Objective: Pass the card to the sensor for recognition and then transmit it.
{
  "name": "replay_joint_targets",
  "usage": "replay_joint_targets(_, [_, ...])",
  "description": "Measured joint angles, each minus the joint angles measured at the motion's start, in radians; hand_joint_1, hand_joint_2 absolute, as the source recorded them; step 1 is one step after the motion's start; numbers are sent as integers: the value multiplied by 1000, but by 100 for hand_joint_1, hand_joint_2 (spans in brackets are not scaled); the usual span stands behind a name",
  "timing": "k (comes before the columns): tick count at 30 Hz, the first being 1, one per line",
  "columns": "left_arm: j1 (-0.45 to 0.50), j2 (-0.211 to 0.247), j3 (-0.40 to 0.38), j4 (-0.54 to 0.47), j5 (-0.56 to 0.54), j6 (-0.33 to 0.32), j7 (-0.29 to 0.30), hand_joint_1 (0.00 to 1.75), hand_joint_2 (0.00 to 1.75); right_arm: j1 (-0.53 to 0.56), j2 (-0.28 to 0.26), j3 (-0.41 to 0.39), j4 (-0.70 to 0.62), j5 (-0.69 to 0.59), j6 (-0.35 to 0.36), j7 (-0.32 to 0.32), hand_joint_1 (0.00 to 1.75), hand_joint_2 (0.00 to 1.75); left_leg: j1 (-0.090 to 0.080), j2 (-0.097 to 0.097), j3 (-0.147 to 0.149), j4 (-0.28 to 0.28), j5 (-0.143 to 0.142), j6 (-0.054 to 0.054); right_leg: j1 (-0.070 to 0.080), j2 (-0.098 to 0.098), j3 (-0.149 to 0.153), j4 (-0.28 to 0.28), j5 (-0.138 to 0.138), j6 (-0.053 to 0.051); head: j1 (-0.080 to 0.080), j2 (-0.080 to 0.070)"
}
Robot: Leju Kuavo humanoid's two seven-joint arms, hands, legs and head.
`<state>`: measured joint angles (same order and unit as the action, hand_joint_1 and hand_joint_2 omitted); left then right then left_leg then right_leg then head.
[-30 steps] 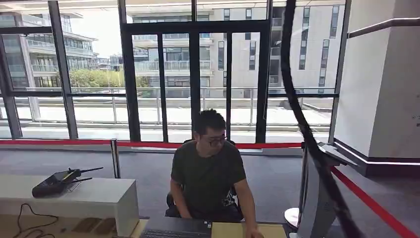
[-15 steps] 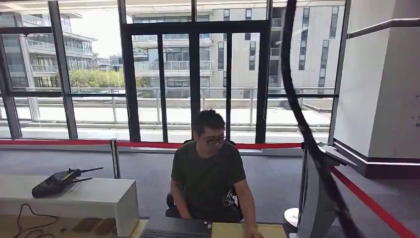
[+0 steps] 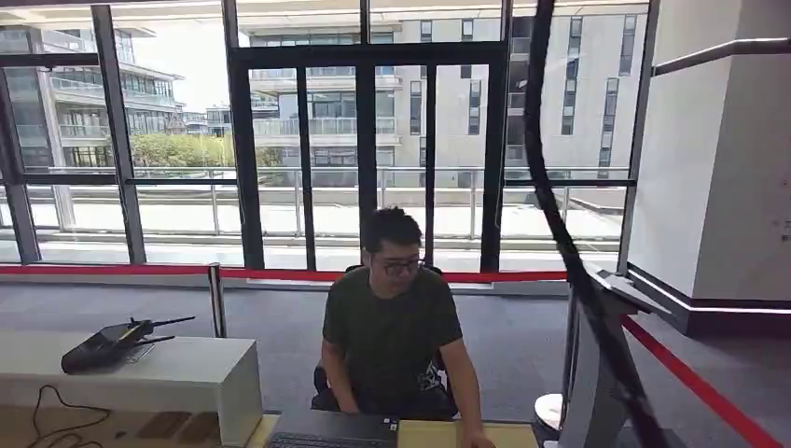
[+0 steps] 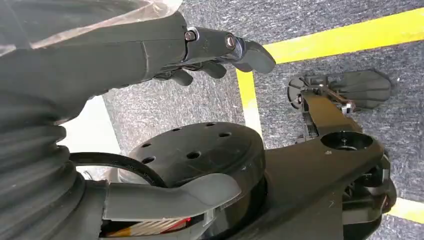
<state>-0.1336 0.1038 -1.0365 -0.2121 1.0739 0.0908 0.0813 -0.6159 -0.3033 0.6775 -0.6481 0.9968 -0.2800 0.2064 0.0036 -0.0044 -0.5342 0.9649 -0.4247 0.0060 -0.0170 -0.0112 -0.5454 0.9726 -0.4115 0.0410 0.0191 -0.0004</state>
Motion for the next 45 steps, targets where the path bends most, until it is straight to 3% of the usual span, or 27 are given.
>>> replay_joint_targets(7, [1,0,0,0,6,-3,-6,0,175,-33,-16,2,-127,71,87,30,175,175,0,0,-1,0,1,0,0,0,-2,1,1,0,1,0])
replay_joint_targets(16, [2,0,-1,0,-25,-17,-19,0,175,-91,-60,-21,-452,137,313,85,175,175,0,0,-3,0,1,0,0,0,-3,1,1,0,1,0])
replay_joint_targets(20, [1,0,-2,0,-36,-18,-27,0,175,-138,-69,-22,-551,171,370,89,175,175,0,1,-3,0,1,0,0,0,-4,1,1,0,1,0])
replay_joint_targets(27, [-1,-3,-3,0,-39,-20,-32,0,175,-230,-27,3,-556,211,337,82,175,175,0,0,-4,0,1,0,0,0,-4,2,1,0,1,0])
replay_joint_targets(37, [-1,-16,-7,0,-28,0,-34,0,175,-330,72,48,-410,213,272,84,175,175,0,0,-5,0,1,-1,0,0,-5,2,1,0,1,0])
replay_joint_targets(45, [-1,-23,-8,0,-23,10,-27,0,175,-357,121,68,-292,206,226,87,175,175,0,0,-5,0,1,-1,0,0,-6,2,1,0,1,0])
